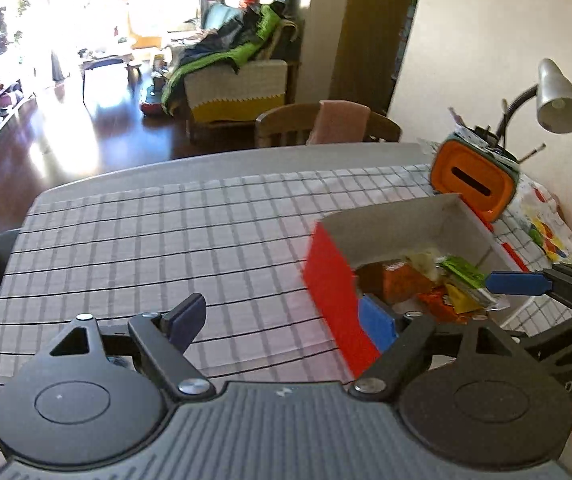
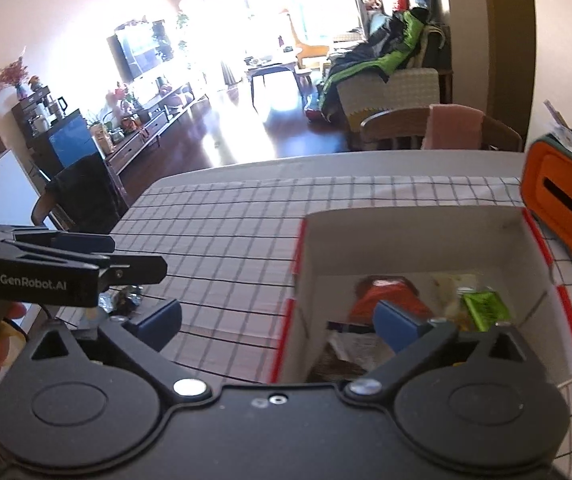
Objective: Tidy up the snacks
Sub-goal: 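Move both tools back toward the remaining snacks, then grasp the blue cookie packet with the left gripper while the right grasps the clear tray snack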
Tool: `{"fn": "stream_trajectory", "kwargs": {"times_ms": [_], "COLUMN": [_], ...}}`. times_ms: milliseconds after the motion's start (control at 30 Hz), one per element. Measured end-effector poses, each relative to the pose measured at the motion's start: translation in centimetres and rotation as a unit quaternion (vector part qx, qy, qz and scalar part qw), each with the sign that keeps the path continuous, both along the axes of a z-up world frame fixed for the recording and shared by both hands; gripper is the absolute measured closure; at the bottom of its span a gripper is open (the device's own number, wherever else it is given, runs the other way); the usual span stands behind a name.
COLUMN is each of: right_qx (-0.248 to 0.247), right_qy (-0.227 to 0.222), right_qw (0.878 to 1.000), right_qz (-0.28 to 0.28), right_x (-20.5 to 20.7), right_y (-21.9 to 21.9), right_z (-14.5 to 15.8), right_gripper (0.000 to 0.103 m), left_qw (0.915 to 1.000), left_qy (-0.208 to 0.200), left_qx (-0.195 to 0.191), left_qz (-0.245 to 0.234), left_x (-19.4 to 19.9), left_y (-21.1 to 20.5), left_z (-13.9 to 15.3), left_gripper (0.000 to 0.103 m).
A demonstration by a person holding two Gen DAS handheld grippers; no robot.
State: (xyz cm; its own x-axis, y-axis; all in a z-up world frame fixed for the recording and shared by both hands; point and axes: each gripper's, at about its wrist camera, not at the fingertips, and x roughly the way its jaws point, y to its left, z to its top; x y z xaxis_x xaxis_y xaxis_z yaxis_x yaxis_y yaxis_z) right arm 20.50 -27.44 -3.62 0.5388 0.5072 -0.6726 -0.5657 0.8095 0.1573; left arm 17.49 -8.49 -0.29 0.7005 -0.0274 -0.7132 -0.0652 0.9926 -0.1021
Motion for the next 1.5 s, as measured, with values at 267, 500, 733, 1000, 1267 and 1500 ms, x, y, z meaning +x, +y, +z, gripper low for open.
{"fn": "stream_trajectory", "kwargs": {"times_ms": [267, 500, 733, 1000, 1267, 1500], "right_qx": [-0.008, -0.009, -0.031, -0.076, -0.11, -0.129], "right_qy": [0.012, 0.026, 0.031, 0.033, 0.05, 0.062], "right_qw": [1.0, 0.999, 0.997, 0.99, 0.982, 0.976], "right_qz": [0.019, 0.036, 0.057, 0.115, 0.148, 0.163], "right_x": [-1.0, -2.4, -4.0, -5.4, -5.3, -4.8], "right_y": [4.8, 9.2, 13.8, 18.1, 21.2, 23.2], "right_z": [-1.1, -2.5, -4.3, -7.2, -10.4, -12.4], "right_gripper": [0.0, 0.0, 0.0, 0.0, 0.007, 0.017], "left_qw": [0.9998, 0.999, 0.9964, 0.9943, 0.9962, 0.992], "left_qy": [-0.013, 0.014, 0.042, 0.069, 0.081, 0.112], "left_qx": [-0.005, -0.016, -0.009, 0.0, 0.03, 0.036], "left_qz": [0.014, 0.039, 0.073, 0.081, -0.009, -0.045], "left_x": [-3.0, -5.4, -7.7, -8.8, -8.4, -7.0], "left_y": [5.2, 10.9, 16.5, 20.4, 21.3, 23.3], "left_z": [-0.8, -2.9, -5.2, -8.0, -10.0, -11.9], "left_gripper": [0.016, 0.016, 0.016, 0.016, 0.016, 0.016]}}
